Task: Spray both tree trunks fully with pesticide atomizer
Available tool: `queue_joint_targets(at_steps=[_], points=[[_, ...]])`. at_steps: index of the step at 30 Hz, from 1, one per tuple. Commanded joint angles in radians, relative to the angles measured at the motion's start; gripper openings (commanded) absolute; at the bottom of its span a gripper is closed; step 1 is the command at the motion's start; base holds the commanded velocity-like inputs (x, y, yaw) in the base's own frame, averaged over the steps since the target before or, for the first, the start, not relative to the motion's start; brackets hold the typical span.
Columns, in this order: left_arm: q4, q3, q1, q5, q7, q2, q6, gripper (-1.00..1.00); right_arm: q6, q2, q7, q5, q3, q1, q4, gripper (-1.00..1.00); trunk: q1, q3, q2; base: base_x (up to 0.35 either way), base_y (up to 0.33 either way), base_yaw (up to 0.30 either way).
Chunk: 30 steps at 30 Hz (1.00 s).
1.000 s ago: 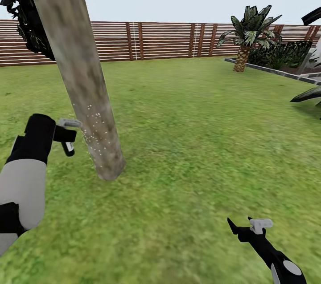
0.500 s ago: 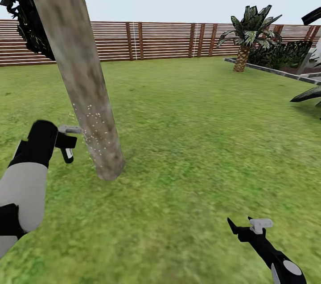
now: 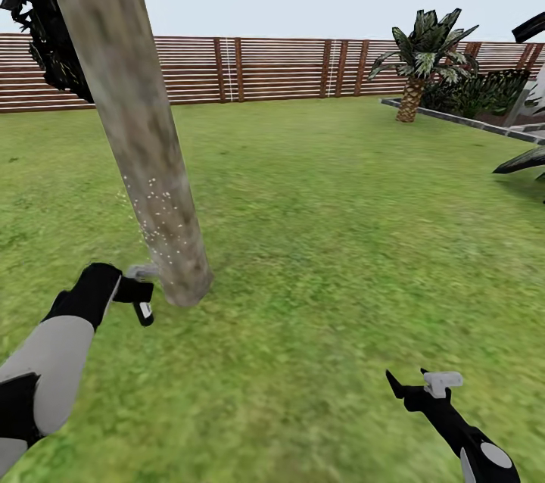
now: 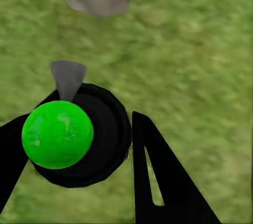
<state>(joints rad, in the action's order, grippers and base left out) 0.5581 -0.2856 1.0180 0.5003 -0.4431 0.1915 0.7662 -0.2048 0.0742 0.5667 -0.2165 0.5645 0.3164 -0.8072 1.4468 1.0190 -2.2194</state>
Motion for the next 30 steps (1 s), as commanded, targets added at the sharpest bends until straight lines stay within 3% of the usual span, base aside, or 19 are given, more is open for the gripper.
queue_joint_targets(at_steps=[1,4,6,14,20,30], points=[[-0.012,-0.005,0.001,-0.010,0.014,-0.003,-0.004,-1.00,-0.007,-0.001,0.005,-0.011,0.005,0.001,0.000,1.00,0.000,0.001,0.000,0.000,0.000,0.000],[-0.035,-0.005,0.001,-0.082,0.089,-0.008,-0.015,-1.00,-0.007,-0.001,0.006,-0.011,0.005,0.001,-0.001,1.00,0.000,0.001,0.000,0.000,0.000,0.000],[-0.038,-0.004,0.001,-0.094,0.102,-0.010,-0.017,-1.00,-0.007,-0.001,0.006,-0.011,0.005,0.001,-0.001,1.00,0.000,0.001,0.000,0.000,-0.065,0.000],[-0.041,-0.004,-0.001,-0.097,0.114,-0.016,-0.018,-1.00,-0.007,-0.001,0.005,-0.011,0.006,0.001,-0.001,1.00,0.000,0.001,0.000,0.000,-0.242,0.080],[-0.040,-0.003,-0.013,-0.101,0.191,-0.018,-0.018,-1.00,-0.007,-0.001,0.005,-0.011,0.005,0.001,-0.001,1.00,0.000,0.001,0.000,0.000,-0.268,0.271],[-0.040,-0.003,-0.013,-0.101,0.198,-0.018,-0.018,-1.00,-0.007,-0.001,0.005,-0.011,0.005,0.001,-0.003,1.00,0.000,0.001,0.000,0.000,-0.270,0.115]])
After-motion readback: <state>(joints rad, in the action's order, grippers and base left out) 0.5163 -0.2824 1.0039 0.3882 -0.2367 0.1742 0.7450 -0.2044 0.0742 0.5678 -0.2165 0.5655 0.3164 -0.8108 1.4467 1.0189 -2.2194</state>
